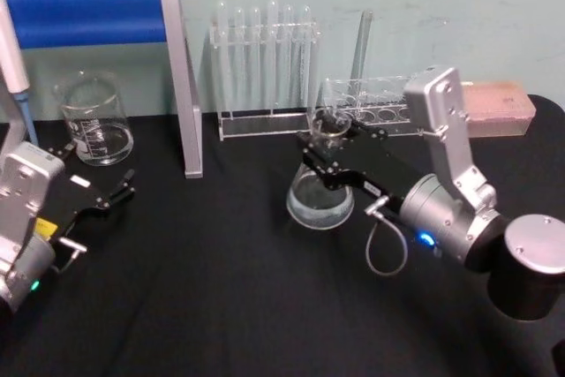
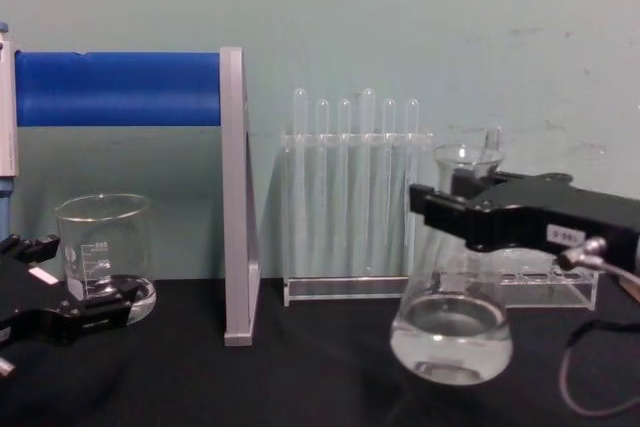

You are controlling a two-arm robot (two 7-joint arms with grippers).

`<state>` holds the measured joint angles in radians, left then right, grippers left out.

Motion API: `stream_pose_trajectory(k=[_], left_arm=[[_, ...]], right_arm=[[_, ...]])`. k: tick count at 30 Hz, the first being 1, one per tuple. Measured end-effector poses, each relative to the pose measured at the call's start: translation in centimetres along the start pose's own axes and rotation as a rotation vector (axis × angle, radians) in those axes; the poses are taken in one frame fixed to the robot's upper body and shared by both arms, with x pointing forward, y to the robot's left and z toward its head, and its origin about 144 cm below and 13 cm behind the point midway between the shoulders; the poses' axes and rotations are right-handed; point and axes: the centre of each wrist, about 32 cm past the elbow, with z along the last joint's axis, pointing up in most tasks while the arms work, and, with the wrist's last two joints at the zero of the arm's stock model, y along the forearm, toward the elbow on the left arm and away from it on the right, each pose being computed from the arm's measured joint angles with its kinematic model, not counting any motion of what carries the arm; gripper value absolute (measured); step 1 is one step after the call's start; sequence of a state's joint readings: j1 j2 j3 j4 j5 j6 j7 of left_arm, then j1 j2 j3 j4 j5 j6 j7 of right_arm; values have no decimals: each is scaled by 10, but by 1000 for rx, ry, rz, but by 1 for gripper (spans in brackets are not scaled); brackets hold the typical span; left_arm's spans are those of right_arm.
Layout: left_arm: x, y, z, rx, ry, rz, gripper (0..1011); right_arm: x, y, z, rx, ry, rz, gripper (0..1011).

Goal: Grasp the erlenmeyer flask with one hand, shake it three times, then place it back.

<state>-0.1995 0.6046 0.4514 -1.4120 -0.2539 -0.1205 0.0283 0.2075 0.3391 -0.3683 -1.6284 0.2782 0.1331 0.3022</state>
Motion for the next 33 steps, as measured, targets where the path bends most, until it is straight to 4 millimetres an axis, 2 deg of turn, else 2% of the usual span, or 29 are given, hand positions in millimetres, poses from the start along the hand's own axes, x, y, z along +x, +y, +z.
stream_pose_trajectory(k=[13, 20, 28, 33], left_arm=[[0, 0, 0, 0, 0, 0, 1001], [0, 0, 0, 0, 0, 0, 1001], [0, 0, 0, 0, 0, 0, 1001], [0, 0, 0, 0, 0, 0, 1001]], right_arm=[[-36, 6, 2, 0, -11, 99, 456], [-48, 6, 3, 7, -9, 148, 456], [-53, 5, 5, 11, -10, 177, 456], [-50, 6, 4, 7, -10, 160, 456]])
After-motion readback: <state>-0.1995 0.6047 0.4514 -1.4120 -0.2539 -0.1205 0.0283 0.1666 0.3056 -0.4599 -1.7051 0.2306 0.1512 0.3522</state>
